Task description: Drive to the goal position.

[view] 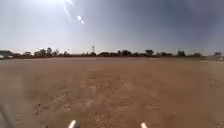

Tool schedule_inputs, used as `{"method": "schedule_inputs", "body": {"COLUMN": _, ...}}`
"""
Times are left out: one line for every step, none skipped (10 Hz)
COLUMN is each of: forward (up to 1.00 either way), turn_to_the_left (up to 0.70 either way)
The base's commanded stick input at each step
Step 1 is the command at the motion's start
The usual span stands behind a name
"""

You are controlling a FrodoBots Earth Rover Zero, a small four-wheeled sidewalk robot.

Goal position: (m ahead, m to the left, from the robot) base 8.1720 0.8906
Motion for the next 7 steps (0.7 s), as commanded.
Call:
{"method": "schedule_inputs", "body": {"forward": 0.70, "turn_to_the_left": 0.00}}
{"method": "schedule_inputs", "body": {"forward": 0.70, "turn_to_the_left": 0.00}}
{"method": "schedule_inputs", "body": {"forward": 0.70, "turn_to_the_left": 0.00}}
{"method": "schedule_inputs", "body": {"forward": 0.70, "turn_to_the_left": 0.00}}
{"method": "schedule_inputs", "body": {"forward": 0.70, "turn_to_the_left": 0.00}}
{"method": "schedule_inputs", "body": {"forward": 0.70, "turn_to_the_left": 0.00}}
{"method": "schedule_inputs", "body": {"forward": 0.70, "turn_to_the_left": 0.00}}
